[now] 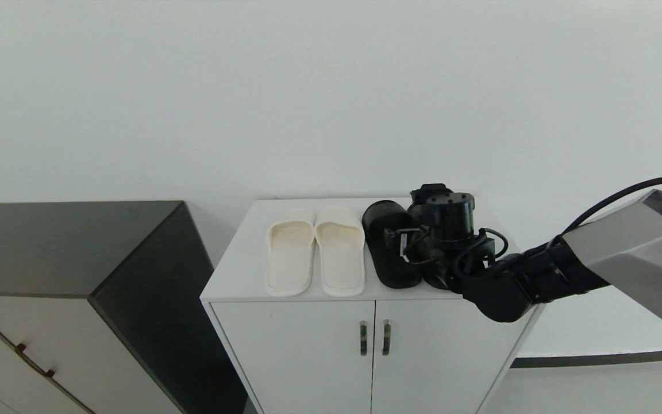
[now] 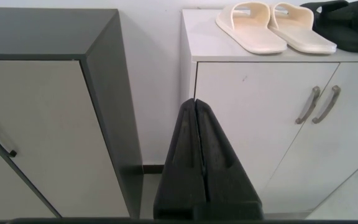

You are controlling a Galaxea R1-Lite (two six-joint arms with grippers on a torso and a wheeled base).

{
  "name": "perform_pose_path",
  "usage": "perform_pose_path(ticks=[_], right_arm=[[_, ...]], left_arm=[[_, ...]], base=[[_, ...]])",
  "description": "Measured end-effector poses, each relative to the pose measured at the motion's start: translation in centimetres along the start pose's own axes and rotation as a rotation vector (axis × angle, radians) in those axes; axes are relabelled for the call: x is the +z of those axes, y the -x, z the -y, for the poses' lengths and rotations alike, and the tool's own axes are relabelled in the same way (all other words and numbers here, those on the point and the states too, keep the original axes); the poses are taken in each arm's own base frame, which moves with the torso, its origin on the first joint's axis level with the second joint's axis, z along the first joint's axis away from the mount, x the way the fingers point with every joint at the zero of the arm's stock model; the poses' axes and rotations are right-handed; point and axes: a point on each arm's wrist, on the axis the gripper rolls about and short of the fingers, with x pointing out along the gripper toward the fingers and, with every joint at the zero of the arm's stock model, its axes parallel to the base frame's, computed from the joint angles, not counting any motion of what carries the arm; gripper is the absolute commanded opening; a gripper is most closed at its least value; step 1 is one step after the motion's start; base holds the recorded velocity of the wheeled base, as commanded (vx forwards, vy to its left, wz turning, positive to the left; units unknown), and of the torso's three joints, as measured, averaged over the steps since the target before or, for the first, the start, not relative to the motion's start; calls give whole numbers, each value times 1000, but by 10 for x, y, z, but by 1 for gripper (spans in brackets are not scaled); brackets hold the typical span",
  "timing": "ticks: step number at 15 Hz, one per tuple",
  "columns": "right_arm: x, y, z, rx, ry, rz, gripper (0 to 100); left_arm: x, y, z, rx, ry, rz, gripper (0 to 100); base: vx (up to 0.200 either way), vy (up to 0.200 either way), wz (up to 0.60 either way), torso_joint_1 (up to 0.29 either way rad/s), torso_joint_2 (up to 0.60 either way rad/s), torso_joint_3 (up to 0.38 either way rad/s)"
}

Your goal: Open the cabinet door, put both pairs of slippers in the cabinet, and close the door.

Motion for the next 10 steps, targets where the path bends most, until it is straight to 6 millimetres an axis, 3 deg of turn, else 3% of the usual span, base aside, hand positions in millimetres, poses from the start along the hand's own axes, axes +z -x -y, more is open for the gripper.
perform_pose_path(ticks=[1, 2, 6, 10], right_arm=[[0, -4, 0, -3, 4, 5, 100], [0, -8, 0, -7, 10, 9, 0], [-5, -21, 2, -20, 14, 9, 0], [-3, -20, 4, -23, 24, 16, 0]], left_arm=[[0, 0, 0, 0, 0, 0, 0], [0, 0, 0, 0, 0, 0, 0], [0, 0, 0, 1, 7, 0, 0], [0, 0, 0, 1, 7, 0, 0]], base=[[0, 0, 0, 0, 0, 0], [0, 0, 0, 0, 0, 0], [0, 0, 0, 0, 0, 0], [0, 0, 0, 0, 0, 0]])
